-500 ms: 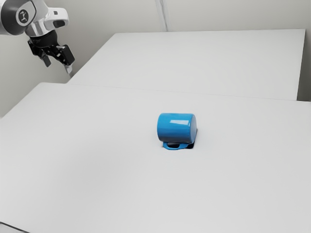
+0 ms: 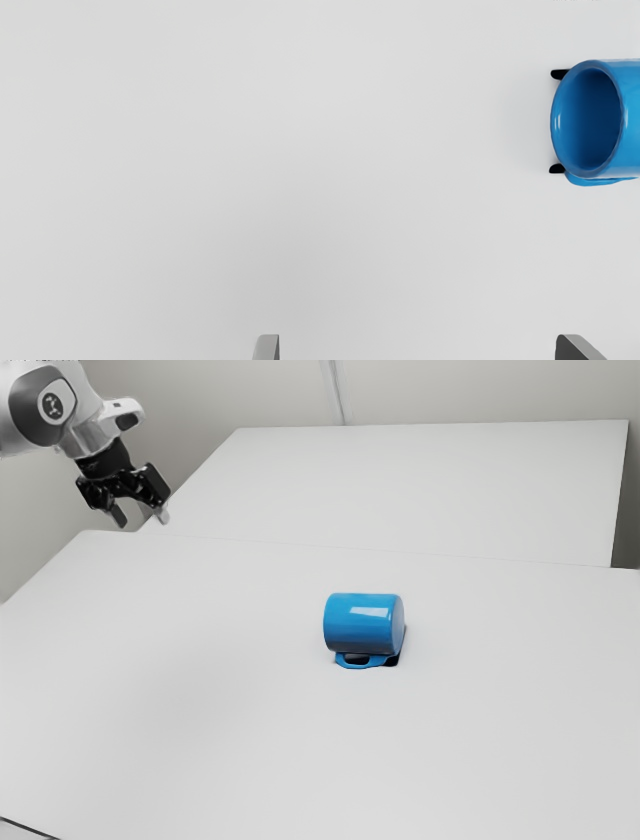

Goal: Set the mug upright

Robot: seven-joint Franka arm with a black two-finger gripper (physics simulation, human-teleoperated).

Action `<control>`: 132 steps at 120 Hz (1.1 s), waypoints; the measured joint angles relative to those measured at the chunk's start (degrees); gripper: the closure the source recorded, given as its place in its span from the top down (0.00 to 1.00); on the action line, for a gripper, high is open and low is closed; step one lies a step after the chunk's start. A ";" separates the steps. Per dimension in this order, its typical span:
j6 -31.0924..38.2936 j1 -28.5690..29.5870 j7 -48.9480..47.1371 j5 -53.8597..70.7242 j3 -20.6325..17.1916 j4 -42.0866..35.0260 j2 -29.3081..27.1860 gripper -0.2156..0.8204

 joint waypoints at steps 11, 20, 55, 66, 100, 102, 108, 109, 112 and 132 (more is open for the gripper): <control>0.10 2.56 -0.49 -9.14 0.01 -3.11 1.74 0.79; 0.17 4.57 -0.83 -16.08 0.01 -5.15 4.04 0.79; 2.89 4.61 -0.90 -32.36 -0.62 -6.16 15.35 0.79; 4.79 4.43 -0.62 -36.01 -1.58 -6.03 17.99 0.79; 9.03 3.95 1.39 -46.98 -3.49 -5.71 23.71 0.79; 9.36 3.92 1.51 -47.52 -3.71 -5.68 23.93 0.79; 10.38 3.82 1.84 -48.96 -4.56 -5.64 24.50 0.79; 10.57 3.81 1.89 -49.23 -4.71 -5.64 24.61 0.79; 11.12 3.78 2.04 -50.00 -5.14 -5.62 24.87 0.79; 14.54 3.45 2.90 -54.49 -7.54 -5.53 26.64 0.79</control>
